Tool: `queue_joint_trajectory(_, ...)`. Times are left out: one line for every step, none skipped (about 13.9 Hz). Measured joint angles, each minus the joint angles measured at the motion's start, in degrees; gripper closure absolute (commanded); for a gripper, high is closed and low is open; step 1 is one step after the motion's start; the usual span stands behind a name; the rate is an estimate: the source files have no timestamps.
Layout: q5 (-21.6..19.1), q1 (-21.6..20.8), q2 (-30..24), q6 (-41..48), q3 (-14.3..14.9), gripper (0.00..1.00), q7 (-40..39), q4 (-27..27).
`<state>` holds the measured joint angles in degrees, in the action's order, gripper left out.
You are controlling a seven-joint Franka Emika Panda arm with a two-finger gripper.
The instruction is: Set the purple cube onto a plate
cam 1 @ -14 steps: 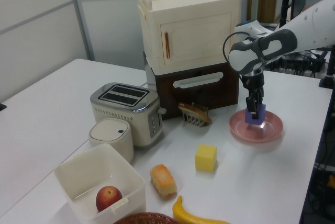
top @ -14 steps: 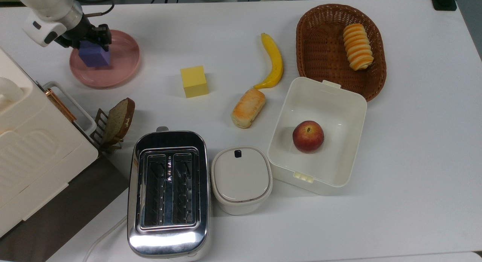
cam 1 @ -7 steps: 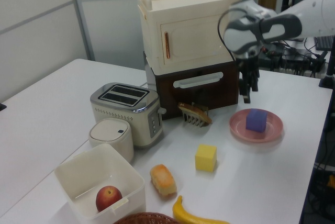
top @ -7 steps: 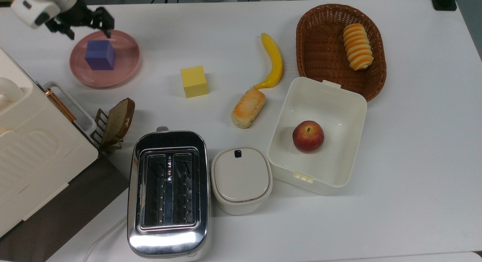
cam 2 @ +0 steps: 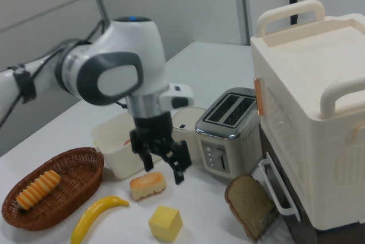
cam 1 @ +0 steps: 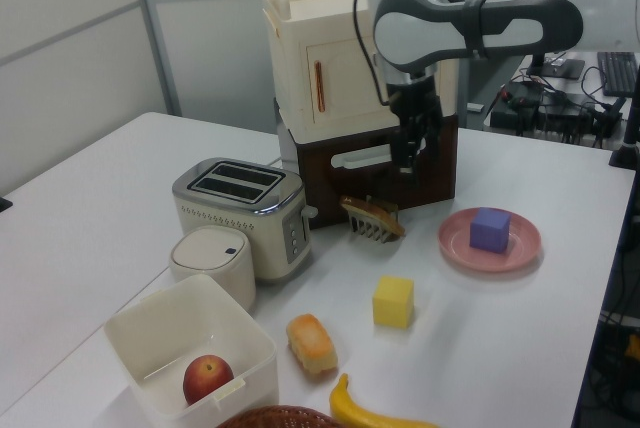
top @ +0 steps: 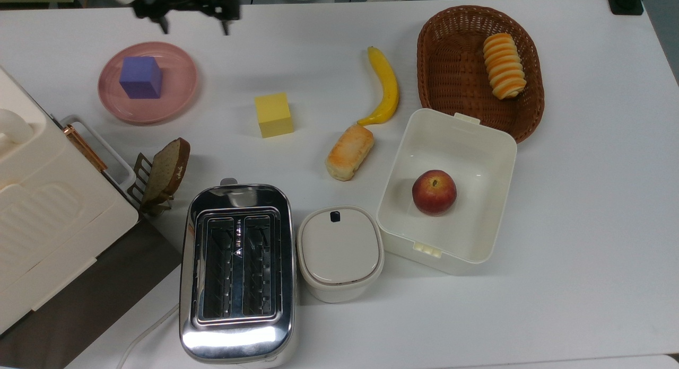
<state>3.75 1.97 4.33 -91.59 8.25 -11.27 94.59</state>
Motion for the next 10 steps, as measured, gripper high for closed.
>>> queue_joint_trajectory(0.0,-1.2,-0.08,0.45,-0.03,0.0,0.94,-0.52)
queue_joint_trajectory(-0.16,-2.04,-0.09,0.61,-0.04,0.0,1.51,-0.87)
queue_joint_trajectory(-0.86,-2.45,-0.09,0.61,-0.04,0.0,1.73,-1.18)
queue_joint_trajectory(-2.24,-2.54,-0.09,0.61,-0.03,0.0,2.22,-1.7)
queue_joint_trajectory(-4.06,-2.51,-0.1,0.61,0.0,0.0,4.02,-2.71)
queue_joint_trajectory(-4.98,-2.48,-0.1,0.61,0.03,0.0,5.59,-3.29)
queue_joint_trajectory(-5.6,-2.45,-0.1,0.61,0.05,0.0,7.1,-3.78)
queue_joint_trajectory(-5.85,-2.44,-0.1,0.62,0.05,0.0,8.34,-4.07)
queue_joint_trajectory(-5.89,-2.45,-0.1,0.61,0.05,0.0,9.8,-4.25)
queue_joint_trajectory(-5.89,-2.49,-0.1,0.41,0.06,0.0,11.09,-4.3)
